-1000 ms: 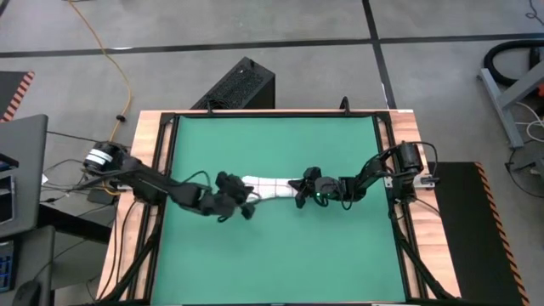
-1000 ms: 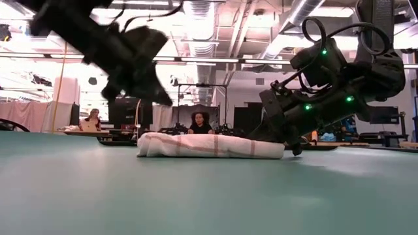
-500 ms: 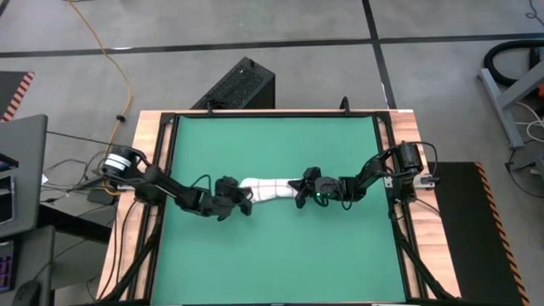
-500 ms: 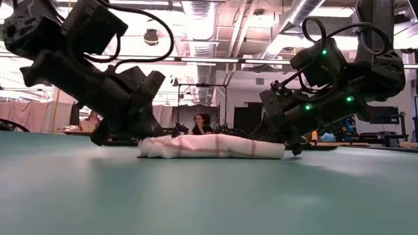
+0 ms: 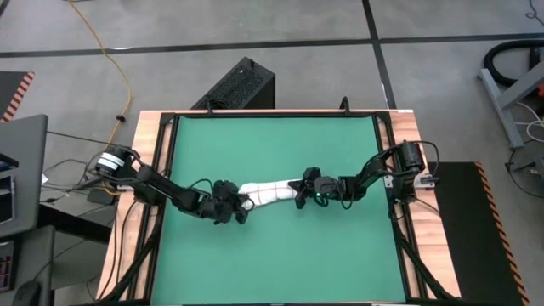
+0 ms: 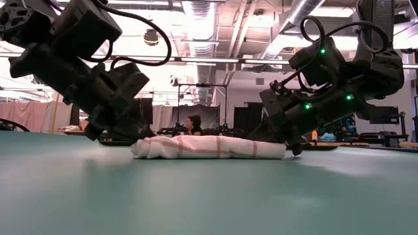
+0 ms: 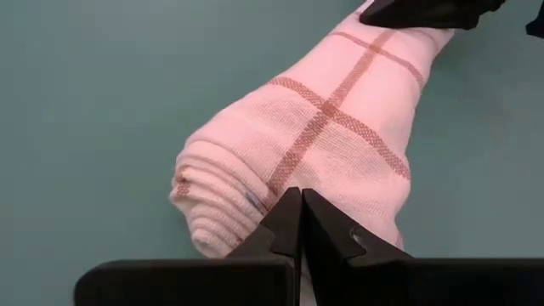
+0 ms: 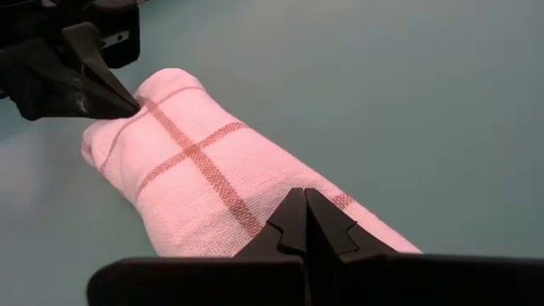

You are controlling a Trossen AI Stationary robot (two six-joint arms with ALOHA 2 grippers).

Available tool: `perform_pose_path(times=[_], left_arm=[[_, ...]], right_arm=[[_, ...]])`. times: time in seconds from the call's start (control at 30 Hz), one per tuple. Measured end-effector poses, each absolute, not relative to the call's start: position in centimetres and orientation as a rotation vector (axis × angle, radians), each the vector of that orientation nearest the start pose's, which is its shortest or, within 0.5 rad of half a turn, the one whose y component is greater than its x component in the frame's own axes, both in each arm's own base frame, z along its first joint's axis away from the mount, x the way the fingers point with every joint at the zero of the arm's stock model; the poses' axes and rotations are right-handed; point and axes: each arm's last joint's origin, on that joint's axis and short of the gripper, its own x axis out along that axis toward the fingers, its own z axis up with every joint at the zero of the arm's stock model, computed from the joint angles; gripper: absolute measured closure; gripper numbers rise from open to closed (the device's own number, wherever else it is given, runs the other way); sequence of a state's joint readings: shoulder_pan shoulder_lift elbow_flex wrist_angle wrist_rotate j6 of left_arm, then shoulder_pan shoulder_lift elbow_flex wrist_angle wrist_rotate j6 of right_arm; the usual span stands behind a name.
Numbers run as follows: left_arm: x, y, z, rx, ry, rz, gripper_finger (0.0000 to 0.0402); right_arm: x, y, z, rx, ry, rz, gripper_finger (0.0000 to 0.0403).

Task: Roll towel
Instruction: Roll the white towel, then return to Home Position

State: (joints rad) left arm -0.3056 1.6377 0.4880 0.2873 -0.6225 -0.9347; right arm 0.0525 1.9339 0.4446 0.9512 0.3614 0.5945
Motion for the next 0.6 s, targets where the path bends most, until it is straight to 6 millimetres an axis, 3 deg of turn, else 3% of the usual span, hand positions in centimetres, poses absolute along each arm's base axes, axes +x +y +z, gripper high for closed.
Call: perform_pose_path(times=[0.17,0.3,0.47,0.6], left_arm=[[24.4,-5.5,10.8,-0.505,0.546,0.600,0.0401],[24.3,-5.3,12.9,-0.513,0.485,0.558,0.0401],[23.4,-5.1,16.2,-0.505,0.399,0.516,0.0401],[22.3,-4.6,18.6,-0.486,0.313,0.523,0.0402]], right_arm=[[27.5,0.4,6.4,0.455,0.400,-0.437,0.0387],[27.8,0.4,7.3,0.468,0.341,-0.421,0.0387],[27.7,0.5,9.4,0.409,0.309,-0.369,0.0384],[27.7,0.4,12.5,0.397,0.207,-0.331,0.0376]])
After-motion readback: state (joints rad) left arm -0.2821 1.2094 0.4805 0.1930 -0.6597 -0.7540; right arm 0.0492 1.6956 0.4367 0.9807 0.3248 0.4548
